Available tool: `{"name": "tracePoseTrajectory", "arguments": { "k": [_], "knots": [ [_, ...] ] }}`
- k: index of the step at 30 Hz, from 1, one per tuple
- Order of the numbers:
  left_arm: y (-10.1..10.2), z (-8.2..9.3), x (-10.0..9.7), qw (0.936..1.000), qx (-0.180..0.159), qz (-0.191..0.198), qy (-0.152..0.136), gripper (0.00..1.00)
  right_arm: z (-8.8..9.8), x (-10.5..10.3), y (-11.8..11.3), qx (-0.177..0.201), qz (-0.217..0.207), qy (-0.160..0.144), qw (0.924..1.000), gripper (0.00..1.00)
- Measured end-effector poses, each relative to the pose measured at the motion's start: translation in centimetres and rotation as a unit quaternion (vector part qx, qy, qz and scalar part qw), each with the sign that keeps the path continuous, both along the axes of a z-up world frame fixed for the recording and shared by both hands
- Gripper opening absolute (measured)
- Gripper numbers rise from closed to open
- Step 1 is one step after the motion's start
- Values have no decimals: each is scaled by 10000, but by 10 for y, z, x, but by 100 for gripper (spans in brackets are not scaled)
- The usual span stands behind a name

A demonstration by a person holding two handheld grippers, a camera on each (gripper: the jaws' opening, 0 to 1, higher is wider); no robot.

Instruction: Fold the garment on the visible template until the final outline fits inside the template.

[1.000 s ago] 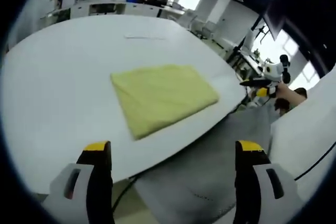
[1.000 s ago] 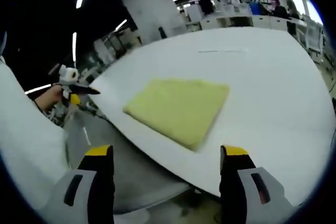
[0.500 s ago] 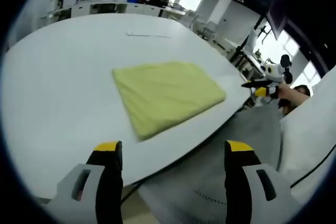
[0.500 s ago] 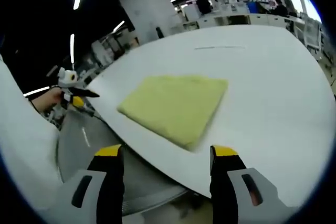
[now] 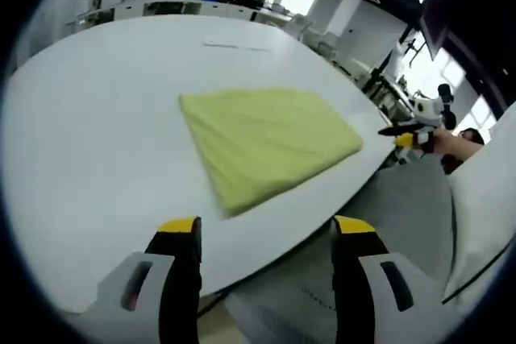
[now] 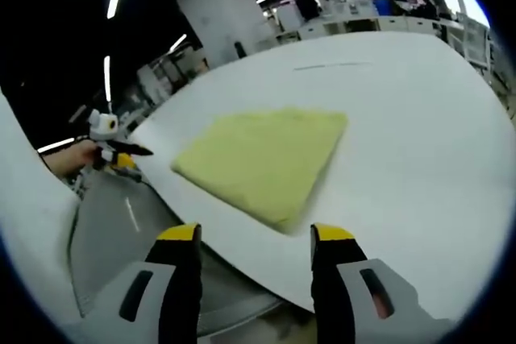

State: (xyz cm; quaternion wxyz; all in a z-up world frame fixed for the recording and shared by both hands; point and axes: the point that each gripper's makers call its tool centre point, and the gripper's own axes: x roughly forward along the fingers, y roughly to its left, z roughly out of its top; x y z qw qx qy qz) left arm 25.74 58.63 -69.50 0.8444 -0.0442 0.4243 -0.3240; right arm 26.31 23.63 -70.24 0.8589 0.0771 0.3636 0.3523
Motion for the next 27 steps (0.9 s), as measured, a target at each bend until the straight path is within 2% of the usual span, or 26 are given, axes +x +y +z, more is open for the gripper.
{"name": "tracePoseTrajectory", "arguments": {
  "k": [10, 14, 27],
  "knots": [
    [2, -14, 14, 10000, 25, -7, -1, 51, -19, 6, 5, 11, -26, 120, 9999, 44],
    [2, -20, 17, 10000, 23, -24, 31, 49, -25, 12, 5, 24, -121, 77, 9999, 37],
    [3, -34, 25, 9997, -137, 120, 179, 42, -45, 17, 6, 5, -213, 285, 9994, 29]
  ]
}}
